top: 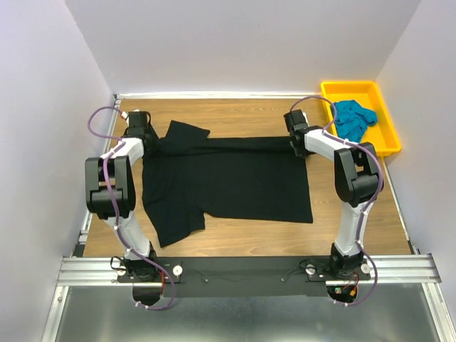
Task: Fold and stack the t-shirts
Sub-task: Flatten the tshirt out
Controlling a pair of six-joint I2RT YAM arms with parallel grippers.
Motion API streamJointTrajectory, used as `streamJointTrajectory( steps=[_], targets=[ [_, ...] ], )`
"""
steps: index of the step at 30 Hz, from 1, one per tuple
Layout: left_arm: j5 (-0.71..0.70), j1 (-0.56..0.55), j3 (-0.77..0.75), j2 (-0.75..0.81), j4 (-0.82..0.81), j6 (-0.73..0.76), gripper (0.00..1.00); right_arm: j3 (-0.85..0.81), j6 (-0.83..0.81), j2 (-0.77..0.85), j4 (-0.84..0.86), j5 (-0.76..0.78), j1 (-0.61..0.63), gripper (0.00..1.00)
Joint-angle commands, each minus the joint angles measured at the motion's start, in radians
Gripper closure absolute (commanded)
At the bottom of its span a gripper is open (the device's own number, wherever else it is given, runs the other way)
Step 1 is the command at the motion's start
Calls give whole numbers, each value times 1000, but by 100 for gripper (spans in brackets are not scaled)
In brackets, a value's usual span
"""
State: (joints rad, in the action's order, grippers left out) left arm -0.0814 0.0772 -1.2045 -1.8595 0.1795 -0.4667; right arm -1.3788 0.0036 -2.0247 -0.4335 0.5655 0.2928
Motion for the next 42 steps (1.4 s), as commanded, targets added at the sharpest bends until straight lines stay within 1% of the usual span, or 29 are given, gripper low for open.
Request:
streamJointTrajectory(
  steps=[1, 2, 3, 4, 8, 12, 14, 16, 17, 18, 19, 22, 23, 25, 28, 31, 32, 34, 42],
  targets=[
    [-75, 12, 81, 143, -26, -42, 34, -8, 98, 99, -135, -162, -6, 55],
    [-81, 13, 92, 184, -26, -47, 31, -2, 105, 116, -152, -183, -6, 50],
    [-84, 13, 109, 204, -26, -52, 26, 7, 114, 151, -159, -200, -6, 46],
    [-84, 13, 118, 242, -25, -58, 18, 23, 118, 168, -168, -231, -6, 40],
    [-84, 13, 135, 299, -14, -55, 5, 24, 136, 233, -177, -295, -6, 30],
    [-78, 13, 132, 312, -6, -46, 6, -20, 153, 238, -175, -316, -6, 29],
    [-75, 13, 129, 299, -11, -49, 6, -42, 159, 201, -175, -306, -12, 30],
    [-60, 13, 122, 278, -9, -64, 6, -62, 200, 179, -175, -306, -29, 31],
    [-43, 15, 122, 270, -14, -73, 6, -63, 243, 169, -169, -337, -58, 32],
    [-38, 13, 122, 267, -17, -82, 6, -62, 243, 167, -162, -357, -75, 32],
    [-34, 13, 123, 266, -24, -102, 6, -46, 296, 170, -149, -412, -117, 33],
    [-32, 13, 120, 249, -35, -130, 6, 0, 407, 185, -74, -518, -182, 34],
    [-35, 13, 114, 238, -38, -144, 6, 33, 458, 187, -35, -594, -229, 35],
    [-29, 13, 105, 226, -43, -154, 6, 64, 504, 185, 5, -648, -271, 36],
    [-12, 13, 83, 189, -51, -156, 10, 106, 567, 170, 59, -726, -334, 37],
    [14, 12, 60, 157, -49, -150, 14, 126, 592, 150, 79, -740, -346, 37],
    [17, 10, 54, 151, -49, -148, 17, 135, 598, 147, 82, -736, -348, 37],
    [26, 10, 40, 131, -48, -144, 19, 155, 621, 138, 93, -746, -356, 38],
    [34, -1, 14, 91, -38, -135, 21, 219, 729, 106, 160, -776, -357, 39]
  ],
)
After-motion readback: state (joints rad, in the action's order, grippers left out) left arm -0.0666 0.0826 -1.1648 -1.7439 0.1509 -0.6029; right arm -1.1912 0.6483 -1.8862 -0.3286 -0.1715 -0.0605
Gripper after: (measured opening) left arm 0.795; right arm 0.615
